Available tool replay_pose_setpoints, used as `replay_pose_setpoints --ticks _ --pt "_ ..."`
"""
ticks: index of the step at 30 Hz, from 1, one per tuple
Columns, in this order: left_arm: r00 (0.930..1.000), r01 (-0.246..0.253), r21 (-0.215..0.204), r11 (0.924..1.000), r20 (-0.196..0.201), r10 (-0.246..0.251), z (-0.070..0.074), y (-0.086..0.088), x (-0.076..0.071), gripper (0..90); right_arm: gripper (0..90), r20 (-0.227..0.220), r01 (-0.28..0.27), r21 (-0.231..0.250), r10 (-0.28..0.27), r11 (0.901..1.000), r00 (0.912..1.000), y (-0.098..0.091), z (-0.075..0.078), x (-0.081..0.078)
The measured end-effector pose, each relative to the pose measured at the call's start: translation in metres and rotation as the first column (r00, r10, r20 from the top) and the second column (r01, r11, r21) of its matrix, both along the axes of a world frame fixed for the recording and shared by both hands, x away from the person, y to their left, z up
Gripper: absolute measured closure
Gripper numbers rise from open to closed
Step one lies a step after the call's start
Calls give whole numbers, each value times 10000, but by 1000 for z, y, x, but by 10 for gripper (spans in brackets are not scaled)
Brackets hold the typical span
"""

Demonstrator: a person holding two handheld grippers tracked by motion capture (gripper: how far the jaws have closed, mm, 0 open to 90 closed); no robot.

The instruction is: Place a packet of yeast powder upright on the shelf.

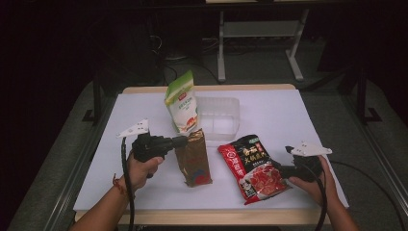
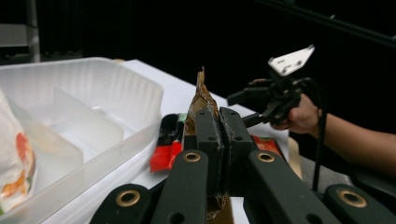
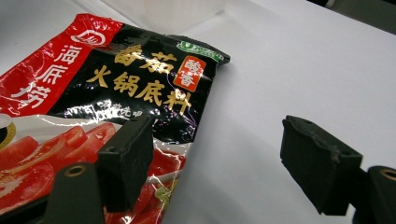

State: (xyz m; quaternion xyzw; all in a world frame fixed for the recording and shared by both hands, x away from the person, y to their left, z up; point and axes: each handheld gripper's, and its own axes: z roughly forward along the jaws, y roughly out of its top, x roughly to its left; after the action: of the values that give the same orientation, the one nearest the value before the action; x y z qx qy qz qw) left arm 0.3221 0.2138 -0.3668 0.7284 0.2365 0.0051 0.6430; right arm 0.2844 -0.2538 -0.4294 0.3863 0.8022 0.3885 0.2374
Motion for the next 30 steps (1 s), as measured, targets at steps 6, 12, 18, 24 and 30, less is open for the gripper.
replay_pose_setpoints --ticks 6,12,18,24,30 --pt "9998 -49 -149 9999 179 52 5 3 -4 878 247 13 -39 -15 39 10000 10000 1 0 2" --pt "9995 -175 -423 9990 258 186 11 8 -4 878 247 -2 -71 -5 71 10000 10000 2 -1 3" --pt "9987 -387 -568 9976 320 406 14 14 -3 878 247 10 -36 -13 36 10000 10000 1 -1 3" --pt "9976 -589 -663 9961 326 612 15 18 -2 878 247 6 -32 -12 32 10000 10000 1 -1 3" --pt "9965 -727 -836 9938 343 758 19 16 0 878 247 28 -26 14 26 10000 10000 2 0 3"
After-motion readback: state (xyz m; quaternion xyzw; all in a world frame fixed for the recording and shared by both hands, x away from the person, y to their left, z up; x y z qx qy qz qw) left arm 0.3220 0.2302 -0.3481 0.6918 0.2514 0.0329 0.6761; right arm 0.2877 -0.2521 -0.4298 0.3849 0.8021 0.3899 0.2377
